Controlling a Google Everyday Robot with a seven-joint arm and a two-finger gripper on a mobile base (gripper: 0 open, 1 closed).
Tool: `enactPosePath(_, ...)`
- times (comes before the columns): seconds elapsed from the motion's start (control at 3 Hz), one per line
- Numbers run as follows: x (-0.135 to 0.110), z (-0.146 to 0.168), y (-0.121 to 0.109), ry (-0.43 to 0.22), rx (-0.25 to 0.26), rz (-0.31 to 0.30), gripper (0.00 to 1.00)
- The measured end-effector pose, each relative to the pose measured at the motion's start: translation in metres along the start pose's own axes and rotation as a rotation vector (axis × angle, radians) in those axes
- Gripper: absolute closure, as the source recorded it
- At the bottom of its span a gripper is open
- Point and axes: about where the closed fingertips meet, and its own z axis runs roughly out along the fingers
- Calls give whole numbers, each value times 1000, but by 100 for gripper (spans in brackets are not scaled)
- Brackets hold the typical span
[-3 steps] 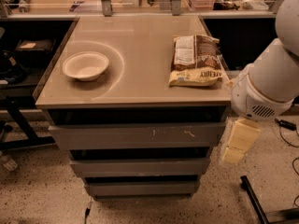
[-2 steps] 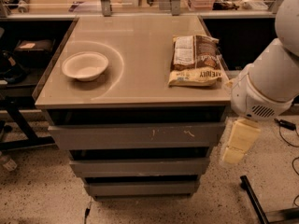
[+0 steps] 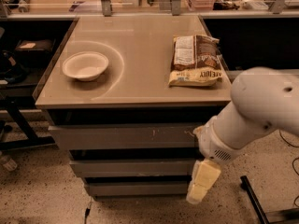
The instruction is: Open middle drawer
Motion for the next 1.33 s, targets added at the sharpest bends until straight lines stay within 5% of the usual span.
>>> enactPosePath(0.33,-1,75,8,-38,-64,28,0)
enactPosePath(0.67,-1,75,8,-38,-65,27,0)
enactPosePath(1.33,6,153,-4,-17,-40,47,0)
